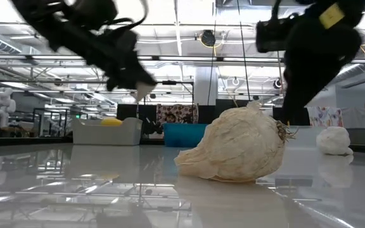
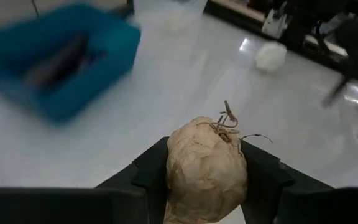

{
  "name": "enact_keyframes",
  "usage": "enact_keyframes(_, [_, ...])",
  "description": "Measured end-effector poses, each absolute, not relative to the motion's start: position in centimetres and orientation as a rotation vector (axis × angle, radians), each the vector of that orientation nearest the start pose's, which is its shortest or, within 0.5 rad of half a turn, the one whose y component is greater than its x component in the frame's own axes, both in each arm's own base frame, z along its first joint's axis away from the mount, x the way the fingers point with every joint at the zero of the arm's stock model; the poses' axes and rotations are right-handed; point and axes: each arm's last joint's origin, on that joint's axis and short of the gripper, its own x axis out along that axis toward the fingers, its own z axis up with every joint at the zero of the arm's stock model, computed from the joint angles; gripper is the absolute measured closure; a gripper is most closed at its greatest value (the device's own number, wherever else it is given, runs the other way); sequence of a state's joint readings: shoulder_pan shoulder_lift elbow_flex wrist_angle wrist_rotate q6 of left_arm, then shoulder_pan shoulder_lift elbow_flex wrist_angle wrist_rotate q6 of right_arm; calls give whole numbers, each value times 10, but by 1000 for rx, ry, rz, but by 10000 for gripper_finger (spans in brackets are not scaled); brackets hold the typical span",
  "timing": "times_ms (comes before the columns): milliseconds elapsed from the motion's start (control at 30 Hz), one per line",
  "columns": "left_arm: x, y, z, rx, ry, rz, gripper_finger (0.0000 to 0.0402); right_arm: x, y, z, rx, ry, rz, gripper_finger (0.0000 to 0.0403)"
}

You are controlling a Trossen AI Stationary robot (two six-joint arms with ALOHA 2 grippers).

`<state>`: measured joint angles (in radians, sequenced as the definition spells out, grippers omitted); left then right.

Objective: Sort produce into baskets
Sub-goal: Put the top left garlic into the transparent bin

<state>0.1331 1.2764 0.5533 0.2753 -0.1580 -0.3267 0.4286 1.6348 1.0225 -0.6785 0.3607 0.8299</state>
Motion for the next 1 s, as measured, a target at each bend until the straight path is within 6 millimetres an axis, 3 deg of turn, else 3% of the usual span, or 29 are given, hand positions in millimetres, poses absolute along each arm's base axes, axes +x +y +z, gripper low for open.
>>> enact_keyframes(200, [327,59,222,-148,404,294,249,261,144,184,315,1085,-421,126])
enact_keyframes(400, [407,93,230,-19,363,317,249,242,174,184,424,1068,-426,126])
enact_keyframes(667, [491,145,220,-31,237,263,249,214,206,184,516,1020,-440,126])
enact_keyframes(833, [535,160,207,-14,114,240,249,205,214,185,572,948,-478,126])
enact_keyframes(1000, [566,176,188,4,29,274,249,202,217,186,635,864,-523,126])
